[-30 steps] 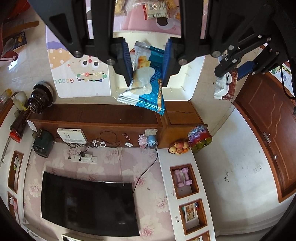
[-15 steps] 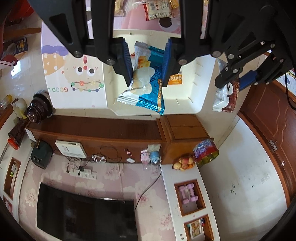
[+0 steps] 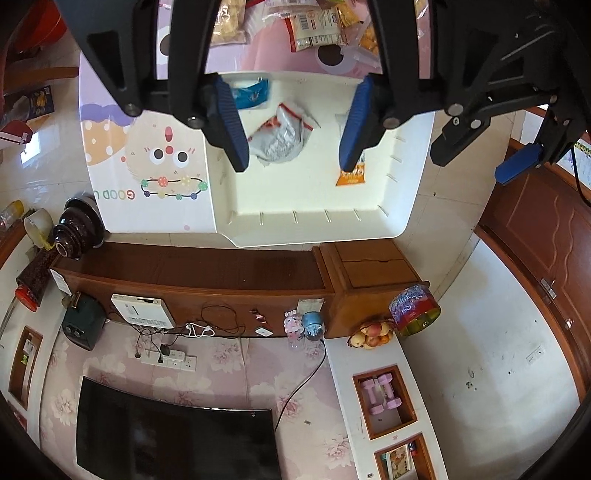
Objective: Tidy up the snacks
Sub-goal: 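Lower both snacks into the white tray and open both tools, then withdraw both tools from the tray back over the snack pile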
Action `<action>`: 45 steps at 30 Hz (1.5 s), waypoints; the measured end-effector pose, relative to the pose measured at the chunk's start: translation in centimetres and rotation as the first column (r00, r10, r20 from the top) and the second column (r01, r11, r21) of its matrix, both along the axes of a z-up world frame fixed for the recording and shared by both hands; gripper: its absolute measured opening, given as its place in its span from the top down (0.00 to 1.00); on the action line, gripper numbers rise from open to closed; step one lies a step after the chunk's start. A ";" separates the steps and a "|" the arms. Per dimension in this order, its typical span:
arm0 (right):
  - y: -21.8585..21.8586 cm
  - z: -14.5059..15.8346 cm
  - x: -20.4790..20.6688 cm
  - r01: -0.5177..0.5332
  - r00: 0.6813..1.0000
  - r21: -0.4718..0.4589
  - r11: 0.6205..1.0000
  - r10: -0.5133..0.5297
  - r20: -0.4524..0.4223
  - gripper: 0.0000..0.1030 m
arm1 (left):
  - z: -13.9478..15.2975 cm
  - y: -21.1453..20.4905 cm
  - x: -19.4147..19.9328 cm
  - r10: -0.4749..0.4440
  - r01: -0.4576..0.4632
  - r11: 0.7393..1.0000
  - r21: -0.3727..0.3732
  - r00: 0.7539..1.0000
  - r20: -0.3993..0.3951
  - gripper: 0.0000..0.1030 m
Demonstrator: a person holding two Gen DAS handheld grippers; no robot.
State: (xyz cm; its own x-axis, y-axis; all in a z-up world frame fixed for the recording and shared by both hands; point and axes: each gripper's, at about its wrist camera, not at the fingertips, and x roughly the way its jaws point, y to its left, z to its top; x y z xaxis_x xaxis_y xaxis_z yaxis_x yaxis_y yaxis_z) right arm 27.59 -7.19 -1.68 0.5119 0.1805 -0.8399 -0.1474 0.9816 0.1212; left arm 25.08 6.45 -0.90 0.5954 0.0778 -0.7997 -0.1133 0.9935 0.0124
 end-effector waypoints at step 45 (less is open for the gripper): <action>-4.3 6.3 -16.7 -0.116 0.984 0.017 0.993 0.112 0.135 0.41 | 5.5 -2.6 -17.5 -0.026 0.020 0.999 0.037 0.983 0.182 0.14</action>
State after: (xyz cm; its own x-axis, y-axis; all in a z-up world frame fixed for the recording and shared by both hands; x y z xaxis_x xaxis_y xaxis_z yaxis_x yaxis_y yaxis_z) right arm 10.92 -11.45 4.62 0.5938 0.2641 -0.7600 -0.2747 0.9544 0.1170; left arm 7.53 3.84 4.63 0.7331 0.0886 -0.6743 -0.0942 0.9952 0.0284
